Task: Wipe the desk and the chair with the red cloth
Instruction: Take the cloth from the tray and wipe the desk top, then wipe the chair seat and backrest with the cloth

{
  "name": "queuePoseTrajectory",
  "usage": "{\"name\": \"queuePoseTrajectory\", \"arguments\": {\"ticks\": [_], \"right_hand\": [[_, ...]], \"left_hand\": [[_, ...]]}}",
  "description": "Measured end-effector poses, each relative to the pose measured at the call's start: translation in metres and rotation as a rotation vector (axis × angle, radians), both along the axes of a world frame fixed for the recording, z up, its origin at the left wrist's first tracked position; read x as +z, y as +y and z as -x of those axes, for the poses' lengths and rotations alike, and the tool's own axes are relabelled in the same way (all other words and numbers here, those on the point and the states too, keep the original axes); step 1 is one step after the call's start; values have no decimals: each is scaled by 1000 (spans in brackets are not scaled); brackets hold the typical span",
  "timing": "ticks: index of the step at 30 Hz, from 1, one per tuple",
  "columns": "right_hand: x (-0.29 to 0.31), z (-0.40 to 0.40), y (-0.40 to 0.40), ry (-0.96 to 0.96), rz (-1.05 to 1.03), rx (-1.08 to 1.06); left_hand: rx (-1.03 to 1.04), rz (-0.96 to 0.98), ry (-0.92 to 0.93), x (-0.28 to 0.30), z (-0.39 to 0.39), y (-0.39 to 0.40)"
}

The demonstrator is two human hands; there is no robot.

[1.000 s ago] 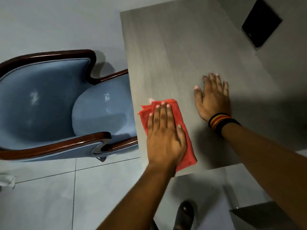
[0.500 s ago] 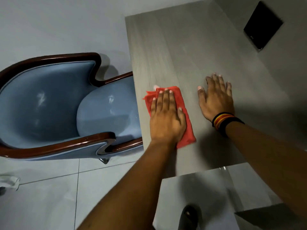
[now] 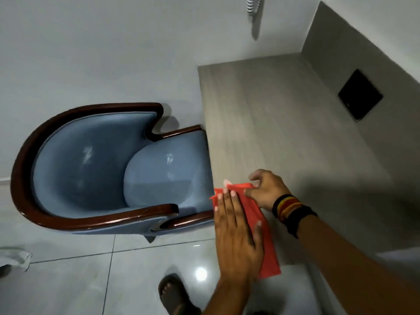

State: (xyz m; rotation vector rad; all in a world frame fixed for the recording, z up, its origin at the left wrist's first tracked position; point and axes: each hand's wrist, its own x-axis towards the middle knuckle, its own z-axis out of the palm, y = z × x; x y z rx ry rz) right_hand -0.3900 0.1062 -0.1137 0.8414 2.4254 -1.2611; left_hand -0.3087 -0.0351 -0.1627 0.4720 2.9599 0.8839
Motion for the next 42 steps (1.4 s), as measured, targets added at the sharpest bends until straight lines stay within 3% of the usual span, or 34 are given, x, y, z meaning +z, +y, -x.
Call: {"name": "queuePoseTrajectory", "arguments": {"ticks": [2,6,7,9,12,16,20,23,27,32,36,42], "right_hand": [[8,16,-9,-59,0,-19],[26,64,-42,-3,117,65],[31,82,-54,26,135,72],[44,118,-74,92,160,105],[50,189,-95,99,142,238],[28,264,-111,55,-30,360],[-41,284,-145,248,-292,323],[-110,250,-174,254,-339,407],[-186,187,-201,85,-253,643],[-243,211,-213,162,-314,422],[-309,234,-258,0,-518,606],[-325,277,-233,61,-623,386]], "left_hand": [[128,-217,-211,6,3,-15],[462,-968,-853,13,52,-50],[506,-1076,-953,9,72,-60],[500,-1130,-1028,6,117,-86],[401,-1141,-943,-7,206,-132],[165,-965,-791,-45,327,-174],[-23,-643,-590,-93,411,-197],[-114,-318,-450,-128,428,-221],[-160,16,-371,-176,411,-260],[2,62,-69,-249,422,-285],[-3,120,-41,-281,435,-280],[53,97,47,-304,431,-281]]}}
